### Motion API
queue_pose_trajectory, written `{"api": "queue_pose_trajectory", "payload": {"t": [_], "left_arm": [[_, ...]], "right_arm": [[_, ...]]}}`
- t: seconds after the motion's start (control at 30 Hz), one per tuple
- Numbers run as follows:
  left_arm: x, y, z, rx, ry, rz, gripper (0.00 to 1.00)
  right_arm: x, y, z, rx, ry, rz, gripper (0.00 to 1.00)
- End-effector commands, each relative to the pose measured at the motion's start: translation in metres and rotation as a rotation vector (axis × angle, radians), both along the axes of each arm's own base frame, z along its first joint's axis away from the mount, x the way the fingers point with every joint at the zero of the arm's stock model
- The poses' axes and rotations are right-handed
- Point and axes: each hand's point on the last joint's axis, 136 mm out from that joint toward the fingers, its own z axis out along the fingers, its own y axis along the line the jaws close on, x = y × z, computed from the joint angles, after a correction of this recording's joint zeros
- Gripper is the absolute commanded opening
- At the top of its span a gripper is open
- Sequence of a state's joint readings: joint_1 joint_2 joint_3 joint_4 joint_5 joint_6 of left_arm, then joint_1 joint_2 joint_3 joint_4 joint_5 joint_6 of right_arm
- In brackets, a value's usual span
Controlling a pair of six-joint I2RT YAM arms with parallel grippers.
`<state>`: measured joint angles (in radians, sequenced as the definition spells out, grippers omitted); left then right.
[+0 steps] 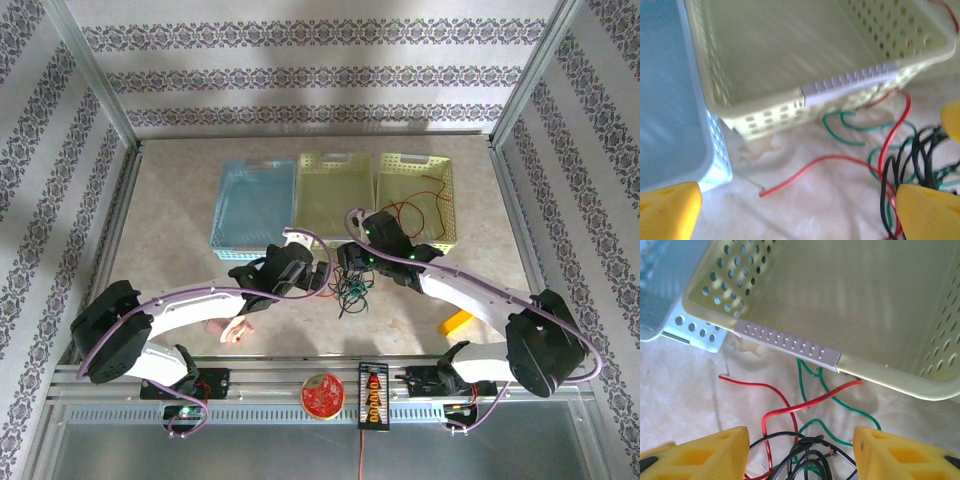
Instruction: Untangle the cables
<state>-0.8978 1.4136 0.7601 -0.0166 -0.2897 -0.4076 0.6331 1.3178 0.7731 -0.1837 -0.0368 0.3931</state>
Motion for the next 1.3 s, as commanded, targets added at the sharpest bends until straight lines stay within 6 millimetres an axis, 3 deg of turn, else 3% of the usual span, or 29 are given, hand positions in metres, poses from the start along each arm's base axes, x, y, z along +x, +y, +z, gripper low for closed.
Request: {"api": "queue_pose_trajectory", "payload": {"t": [0.0,0.13,0.23,0.57,0.7,0.83,1.03,1.13,1.27], "left_arm": [[-0.039,-0.004,-0.019,0.050,0.131,-0.176,0.99],[-0.061,-0.007,-0.032,0.054,0.211,-0.276,0.99],[-0.064,-0.004,-0.047,0.087,0.245,-0.285,0.98],[-0.033,-0.004,-0.065,0.192,0.153,-0.228,0.86],[-0.027,-0.010,-0.075,0.213,0.151,-0.236,0.75],[-0.020,-0.016,-0.079,0.194,0.126,-0.226,0.52],[-0.006,-0.018,-0.054,0.123,0.029,-0.162,0.10],[-0.003,-0.017,-0.036,0.080,-0.015,-0.143,0.00],[0.000,-0.009,-0.011,0.049,-0.062,-0.099,0.00]], "right_arm": [[-0.002,0.005,-0.001,0.010,0.034,0.005,0.57],[-0.002,0.001,-0.012,-0.014,0.060,-0.011,0.56],[0.001,-0.002,-0.014,-0.023,0.067,-0.027,0.56],[0.003,-0.001,-0.016,-0.013,0.086,-0.022,0.56],[0.001,-0.002,-0.018,-0.016,0.093,-0.020,0.56],[-0.001,-0.003,-0.022,-0.018,0.105,-0.021,0.56],[-0.005,-0.005,-0.029,-0.020,0.126,-0.030,0.56],[-0.008,-0.005,-0.031,-0.018,0.134,-0.029,0.56],[-0.012,-0.009,-0.036,-0.028,0.143,-0.038,0.56]]}}
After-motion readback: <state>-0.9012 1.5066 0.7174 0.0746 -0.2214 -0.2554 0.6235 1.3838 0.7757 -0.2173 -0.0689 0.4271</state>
